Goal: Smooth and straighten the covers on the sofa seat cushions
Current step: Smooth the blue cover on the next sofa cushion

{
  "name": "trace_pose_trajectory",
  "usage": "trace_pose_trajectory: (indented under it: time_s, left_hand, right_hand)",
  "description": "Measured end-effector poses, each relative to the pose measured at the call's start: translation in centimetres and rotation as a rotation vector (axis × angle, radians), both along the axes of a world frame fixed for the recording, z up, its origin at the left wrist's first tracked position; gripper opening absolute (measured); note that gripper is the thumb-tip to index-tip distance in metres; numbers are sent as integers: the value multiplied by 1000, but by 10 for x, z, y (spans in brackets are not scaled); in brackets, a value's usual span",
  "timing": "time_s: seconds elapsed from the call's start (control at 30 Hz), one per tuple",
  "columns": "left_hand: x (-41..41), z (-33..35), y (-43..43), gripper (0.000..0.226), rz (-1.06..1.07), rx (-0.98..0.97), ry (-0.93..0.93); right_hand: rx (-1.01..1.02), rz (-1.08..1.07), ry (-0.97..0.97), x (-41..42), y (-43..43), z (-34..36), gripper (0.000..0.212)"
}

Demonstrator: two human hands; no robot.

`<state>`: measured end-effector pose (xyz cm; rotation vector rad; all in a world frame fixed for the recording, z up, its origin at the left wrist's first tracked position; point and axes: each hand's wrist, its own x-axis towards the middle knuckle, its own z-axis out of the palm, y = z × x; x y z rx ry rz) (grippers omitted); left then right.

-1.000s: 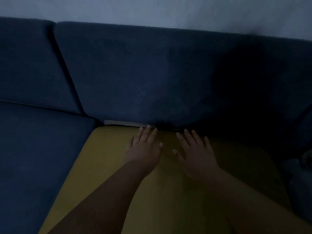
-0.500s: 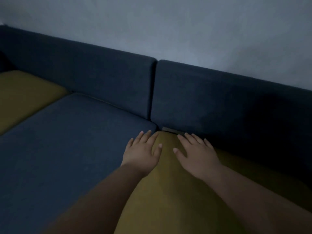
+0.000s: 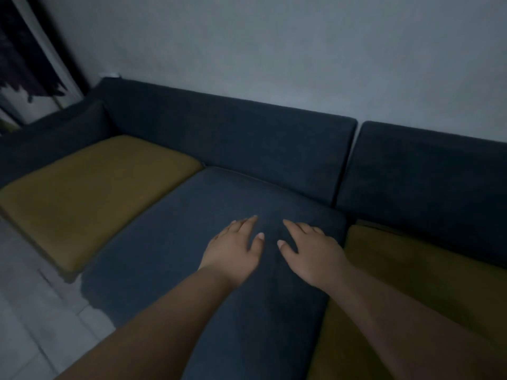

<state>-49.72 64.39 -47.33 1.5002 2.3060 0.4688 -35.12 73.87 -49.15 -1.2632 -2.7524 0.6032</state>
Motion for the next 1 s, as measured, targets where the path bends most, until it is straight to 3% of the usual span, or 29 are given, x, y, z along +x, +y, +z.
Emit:
trace_pose_trajectory:
  time_s: [0.17, 0.57, 1.0]
  left_hand:
    - [-79, 5, -13, 54, 29, 36, -35]
    - [-292, 11, 41, 55, -28, 13, 150]
    - [-447, -27, 104, 55, -201, 90, 41]
  right_hand:
    - [55, 63, 14, -85, -18, 2, 59]
    - [48, -58, -56, -283, 33, -1, 61]
    - [-2, -252, -179, -413, 54, -30, 62]
